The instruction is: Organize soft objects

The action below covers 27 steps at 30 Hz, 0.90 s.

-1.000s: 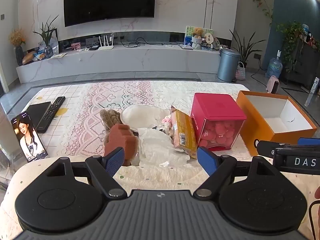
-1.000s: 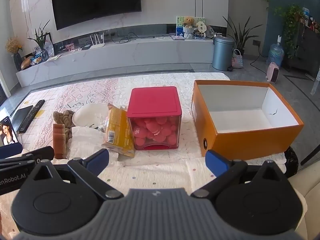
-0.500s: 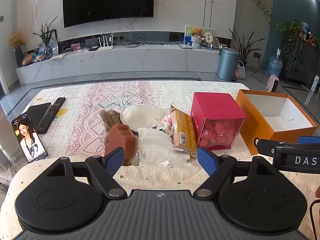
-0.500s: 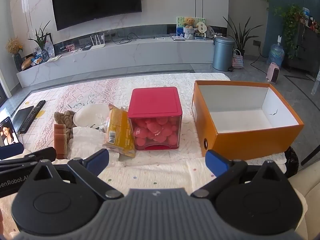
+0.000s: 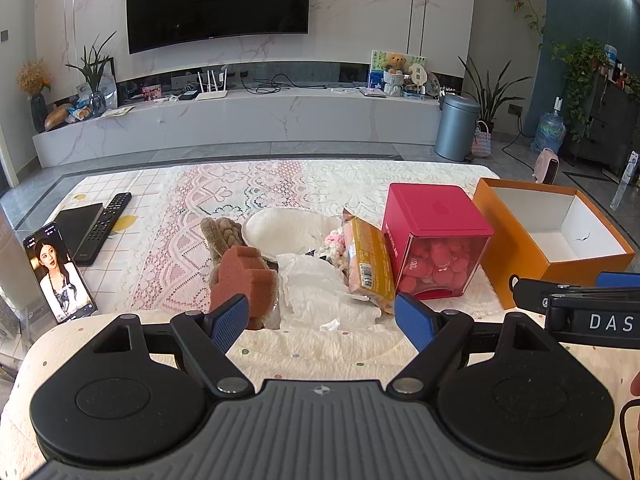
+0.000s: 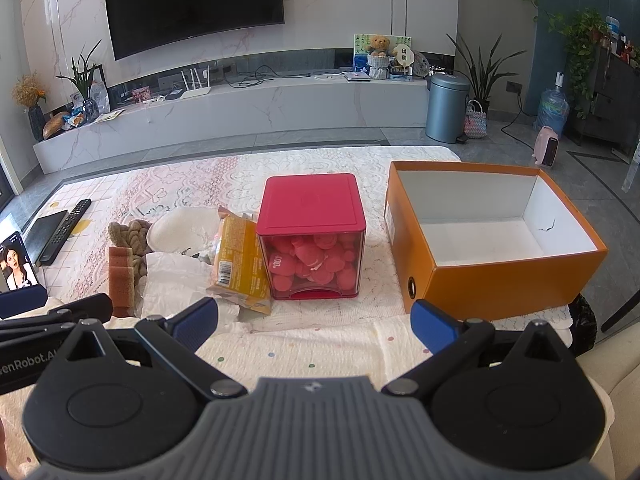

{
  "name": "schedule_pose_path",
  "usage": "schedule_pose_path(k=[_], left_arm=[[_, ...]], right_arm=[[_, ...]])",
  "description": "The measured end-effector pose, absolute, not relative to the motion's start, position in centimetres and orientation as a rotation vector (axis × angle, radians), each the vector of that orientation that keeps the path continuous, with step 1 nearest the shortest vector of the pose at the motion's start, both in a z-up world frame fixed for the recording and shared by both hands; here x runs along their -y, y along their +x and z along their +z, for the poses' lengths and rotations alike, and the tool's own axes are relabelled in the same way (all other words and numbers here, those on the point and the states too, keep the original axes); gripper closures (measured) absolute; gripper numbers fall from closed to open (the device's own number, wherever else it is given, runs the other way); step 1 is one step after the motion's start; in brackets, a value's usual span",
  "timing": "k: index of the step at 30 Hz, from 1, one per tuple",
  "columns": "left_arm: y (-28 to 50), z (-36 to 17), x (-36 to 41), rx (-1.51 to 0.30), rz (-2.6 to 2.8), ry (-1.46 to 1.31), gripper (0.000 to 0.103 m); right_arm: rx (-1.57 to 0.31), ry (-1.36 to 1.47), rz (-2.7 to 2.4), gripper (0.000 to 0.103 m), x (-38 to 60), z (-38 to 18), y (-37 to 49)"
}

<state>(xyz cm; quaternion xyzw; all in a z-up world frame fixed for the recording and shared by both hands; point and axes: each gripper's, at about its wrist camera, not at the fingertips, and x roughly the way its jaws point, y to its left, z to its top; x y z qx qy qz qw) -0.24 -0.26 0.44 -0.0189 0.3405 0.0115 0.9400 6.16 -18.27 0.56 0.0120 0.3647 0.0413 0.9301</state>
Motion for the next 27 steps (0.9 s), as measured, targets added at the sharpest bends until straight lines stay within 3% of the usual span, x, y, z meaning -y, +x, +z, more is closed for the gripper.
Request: schedule_pose_path(k=[27], left_arm=[[-0.27, -0.27, -0.59, -0.703, 0.028, -0.048, 0.006]], right_arm=[[-0.751, 0.009, 0.093, 0.003, 17.73, 0.23, 5.93]])
